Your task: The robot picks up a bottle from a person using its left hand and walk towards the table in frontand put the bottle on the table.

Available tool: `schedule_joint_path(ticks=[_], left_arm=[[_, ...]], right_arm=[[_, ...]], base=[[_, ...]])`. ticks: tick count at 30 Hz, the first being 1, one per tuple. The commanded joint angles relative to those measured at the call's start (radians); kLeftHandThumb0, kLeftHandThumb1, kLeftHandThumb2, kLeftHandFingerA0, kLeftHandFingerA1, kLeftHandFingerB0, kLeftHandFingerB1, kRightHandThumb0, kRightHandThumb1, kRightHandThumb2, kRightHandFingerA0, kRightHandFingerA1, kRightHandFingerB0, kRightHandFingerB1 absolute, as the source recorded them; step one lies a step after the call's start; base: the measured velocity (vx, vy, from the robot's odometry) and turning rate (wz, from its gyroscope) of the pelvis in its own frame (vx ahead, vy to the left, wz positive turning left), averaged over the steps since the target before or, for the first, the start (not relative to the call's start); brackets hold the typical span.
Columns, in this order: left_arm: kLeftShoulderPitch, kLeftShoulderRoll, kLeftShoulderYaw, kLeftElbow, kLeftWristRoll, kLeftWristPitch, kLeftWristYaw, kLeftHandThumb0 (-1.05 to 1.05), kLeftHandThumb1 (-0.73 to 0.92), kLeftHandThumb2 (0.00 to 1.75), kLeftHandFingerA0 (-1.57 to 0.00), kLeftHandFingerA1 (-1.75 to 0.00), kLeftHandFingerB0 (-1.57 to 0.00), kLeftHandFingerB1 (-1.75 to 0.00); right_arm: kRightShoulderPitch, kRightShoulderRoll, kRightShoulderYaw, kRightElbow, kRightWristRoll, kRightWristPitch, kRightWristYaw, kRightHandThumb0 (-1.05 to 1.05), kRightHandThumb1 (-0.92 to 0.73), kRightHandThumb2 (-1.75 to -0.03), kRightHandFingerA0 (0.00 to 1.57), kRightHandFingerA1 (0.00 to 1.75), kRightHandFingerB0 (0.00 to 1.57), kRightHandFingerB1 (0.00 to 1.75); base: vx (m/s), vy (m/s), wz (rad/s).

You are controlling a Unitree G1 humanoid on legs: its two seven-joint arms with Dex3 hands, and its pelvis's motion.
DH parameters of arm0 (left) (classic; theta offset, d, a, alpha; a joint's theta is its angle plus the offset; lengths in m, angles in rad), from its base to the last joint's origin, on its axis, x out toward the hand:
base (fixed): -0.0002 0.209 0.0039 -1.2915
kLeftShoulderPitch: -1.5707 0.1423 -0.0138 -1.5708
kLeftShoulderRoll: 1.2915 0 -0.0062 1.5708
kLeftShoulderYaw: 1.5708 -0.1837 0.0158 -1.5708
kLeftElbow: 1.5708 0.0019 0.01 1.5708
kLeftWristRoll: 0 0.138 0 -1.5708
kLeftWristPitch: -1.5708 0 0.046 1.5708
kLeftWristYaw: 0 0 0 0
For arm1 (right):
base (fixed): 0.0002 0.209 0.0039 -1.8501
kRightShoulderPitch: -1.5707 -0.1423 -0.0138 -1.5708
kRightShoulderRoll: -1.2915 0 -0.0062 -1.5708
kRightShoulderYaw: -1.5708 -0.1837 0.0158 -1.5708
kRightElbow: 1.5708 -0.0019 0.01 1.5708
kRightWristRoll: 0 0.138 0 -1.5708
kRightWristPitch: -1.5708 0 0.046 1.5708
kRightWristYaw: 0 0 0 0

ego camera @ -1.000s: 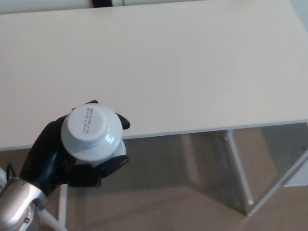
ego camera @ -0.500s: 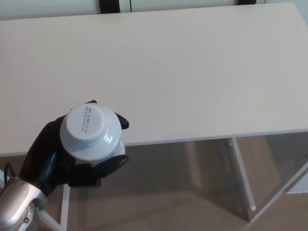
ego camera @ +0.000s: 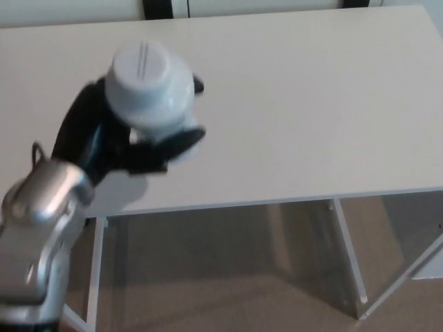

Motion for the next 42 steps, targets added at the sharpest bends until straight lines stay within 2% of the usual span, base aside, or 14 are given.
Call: schedule_joint_path(ticks=[1,2,4,5,6,13,16,18,22,29,33,36,38,42], left_arm=[[-0.279,-0.033,0.047,0.296,-0.003,0.088,0.099,-0.05,0.77,0.76,-0.89,-1.58,-0.7,-1.19],[-0.307,-0.039,0.054,0.336,-0.004,0.093,0.108,-0.05,0.74,0.84,-0.92,-1.57,-0.74,-1.17],[-0.353,-0.049,0.061,0.417,-0.005,0.077,0.112,-0.05,0.75,0.86,-0.9,-1.59,-0.74,-1.18],[-0.37,-0.053,0.061,0.452,-0.001,0.066,0.113,-0.05,0.75,0.86,-0.9,-1.59,-0.74,-1.18],[-0.401,-0.065,0.055,0.516,0.012,0.045,0.126,-0.07,0.81,0.76,-0.9,-1.58,-0.73,-1.19],[-0.493,-0.103,0.049,0.734,0.03,0.012,0.158,-0.09,0.79,0.76,-0.82,-1.65,-0.66,-1.25],[-0.503,-0.129,0.048,0.829,0.032,-0.02,0.159,-0.1,0.79,0.77,-0.82,-1.66,-0.65,-1.29],[-0.489,-0.139,0.02,0.887,0.065,-0.062,0.168,-0.14,0.74,0.82,-0.89,-1.55,-0.75,-1.2],[-0.478,-0.161,0.028,0.948,0.056,-0.088,0.179,-0.12,0.75,0.79,-0.98,-1.51,-0.8,-1.16],[-0.43,-0.175,0.003,1.001,0.096,-0.127,0.205,-0.14,0.77,0.81,-0.96,-1.5,-0.79,-1.15],[-0.387,-0.159,-0.041,1.007,0.13,-0.186,0.186,-0.13,0.73,0.85,-0.92,-1.59,-0.75,-1.25],[-0.374,-0.135,-0.08,0.993,0.171,-0.193,0.198,-0.18,0.72,0.86,-0.98,-1.46,-0.79,-1.2],[-0.37,-0.129,-0.082,0.991,0.166,-0.204,0.196,-0.15,0.73,0.88,-0.97,-1.46,-0.76,-1.21],[-0.368,-0.117,-0.065,0.986,0.145,-0.223,0.164,-0.19,0.74,0.86,-0.91,-1.54,-0.75,-1.22]], right_arm=[[0.001,-0.007,0.004,-0.001,-0.007,0.0,-0.008,-0.41,-0.68,-0.61,0.77,0.49,0.58,0.42],[0.0,-0.007,0.002,-0.001,-0.005,-0.002,-0.005,-0.42,-0.68,-0.6,0.77,0.49,0.57,0.41],[-0.002,-0.005,0.004,-0.001,-0.006,-0.003,-0.003,-0.42,-0.67,-0.59,0.76,0.48,0.57,0.41],[-0.003,-0.006,0.006,-0.001,-0.008,-0.001,-0.004,-0.42,-0.67,-0.59,0.76,0.48,0.57,0.41],[-0.006,-0.004,0.002,-0.002,-0.003,0.0,0.0,-0.4,-0.65,-0.6,0.79,0.51,0.57,0.42],[-0.013,-0.002,-0.007,-0.002,0.007,0.003,0.007,-0.38,-0.65,-0.6,0.74,0.48,0.56,0.41],[-0.016,0.0,0.0,-0.005,0.0,-0.005,0.006,-0.39,-0.65,-0.6,0.77,0.54,0.58,0.43],[-0.017,0.001,0.01,-0.007,-0.009,-0.014,0.005,-0.41,-0.66,-0.59,0.72,0.49,0.56,0.42],[-0.02,0.002,0.014,-0.008,-0.009,-0.012,0.005,-0.41,-0.68,-0.6,0.67,0.48,0.53,0.41],[-0.028,0.003,0.026,-0.011,-0.014,-0.012,0.005,-0.41,-0.69,-0.6,0.7,0.48,0.54,0.41],[-0.029,0.003,0.025,-0.014,-0.009,-0.013,0.005,-0.4,-0.68,-0.6,0.75,0.51,0.54,0.42],[-0.032,0.003,0.029,-0.013,-0.014,-0.014,0.0,-0.41,-0.67,-0.6,0.75,0.52,0.55,0.41],[-0.031,0.003,0.03,-0.015,-0.014,-0.013,0.0,-0.41,-0.67,-0.6,0.75,0.52,0.55,0.41],[-0.031,0.001,0.032,-0.014,-0.016,-0.017,0.001,-0.41,-0.68,-0.61,0.73,0.5,0.54,0.41]], base=[[0.0,0.0,0.0],[0.0,0.0,0.0],[0.0,0.0,0.0],[0.0,0.0,0.0],[0.0,0.0,0.0],[0.0,0.0,0.0],[0.0,0.0,0.0],[0.0,0.0,0.0],[0.0,0.0,0.0],[0.0,0.0,0.0],[0.0,0.0,0.0],[0.0,0.0,0.0],[0.0,0.0,0.0],[0.0,0.0,0.0]])
